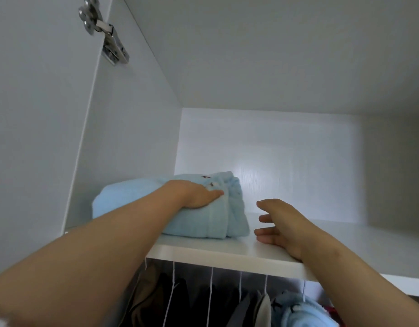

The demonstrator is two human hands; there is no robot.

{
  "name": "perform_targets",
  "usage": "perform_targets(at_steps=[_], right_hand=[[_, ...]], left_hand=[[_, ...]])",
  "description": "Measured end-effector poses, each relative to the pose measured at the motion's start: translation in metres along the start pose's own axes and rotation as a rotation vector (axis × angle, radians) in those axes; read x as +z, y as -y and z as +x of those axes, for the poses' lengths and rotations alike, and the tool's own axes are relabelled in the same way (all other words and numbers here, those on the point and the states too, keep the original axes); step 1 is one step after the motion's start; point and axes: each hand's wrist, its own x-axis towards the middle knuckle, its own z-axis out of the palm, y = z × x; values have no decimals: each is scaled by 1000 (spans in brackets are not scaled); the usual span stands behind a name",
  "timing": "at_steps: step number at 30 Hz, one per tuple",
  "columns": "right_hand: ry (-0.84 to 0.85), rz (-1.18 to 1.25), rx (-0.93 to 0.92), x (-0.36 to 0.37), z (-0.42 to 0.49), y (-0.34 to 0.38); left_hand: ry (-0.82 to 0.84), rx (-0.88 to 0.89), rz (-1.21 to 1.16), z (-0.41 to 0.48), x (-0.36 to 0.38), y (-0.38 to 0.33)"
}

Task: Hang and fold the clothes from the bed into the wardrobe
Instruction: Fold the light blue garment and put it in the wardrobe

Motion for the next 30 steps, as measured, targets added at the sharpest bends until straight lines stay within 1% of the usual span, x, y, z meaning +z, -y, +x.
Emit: perform_targets(at_steps=[2, 5, 7, 8, 10, 11, 13, 16, 17, 19, 20, 22, 24, 25, 26, 27, 28, 30], right_hand=[[-16, -29, 12, 0, 1, -1], [-25, -52, 24, 1, 1, 1], [-32, -58, 24, 0, 3, 1], [-36, -64, 26, 0, 3, 1], [-37, -91, 36, 2, 4, 0], [-35, -103, 46, 2, 4, 0], [-17, -108, 89, 2, 5, 1], [23, -50, 210, -10, 9, 7], [36, -58, 244, -12, 12, 10], [43, -194, 270, -13, 21, 13], [45, -278, 265, -12, 25, 14], [85, -405, 234, -9, 35, 13], [124, -431, 225, -12, 46, 8], [116, -416, 233, -14, 50, 7], [102, -409, 236, -17, 53, 6], [89, -420, 233, -19, 57, 5], [83, -443, 226, -21, 59, 3], [89, -493, 207, -23, 63, 3]], left_hand=[[5, -35, -7, 4, 1, 9], [99, -82, -77, 4, -4, 17], [182, -199, -138, 2, -14, 20], [218, -238, -146, 2, -20, 20], [230, -236, -93, 7, -33, 16], [207, -222, -96, 12, -37, 12], [93, -154, -105, 22, -41, 1], [-99, -31, 75, 39, -38, -14], [-136, 1, 94, 48, -34, -16], [-130, 45, 21, 63, -25, -22], [-84, 86, -19, 70, -21, -24], [99, 134, -38, 83, -13, -26], [317, 72, -108, 91, -12, -27], [389, 22, -142, 93, -14, -25], [418, 13, -149, 98, -15, -23], [395, 49, -132, 103, -16, -21], [296, 102, -96, 111, -15, -19], [-67, 188, -6, 123, -10, -19]])
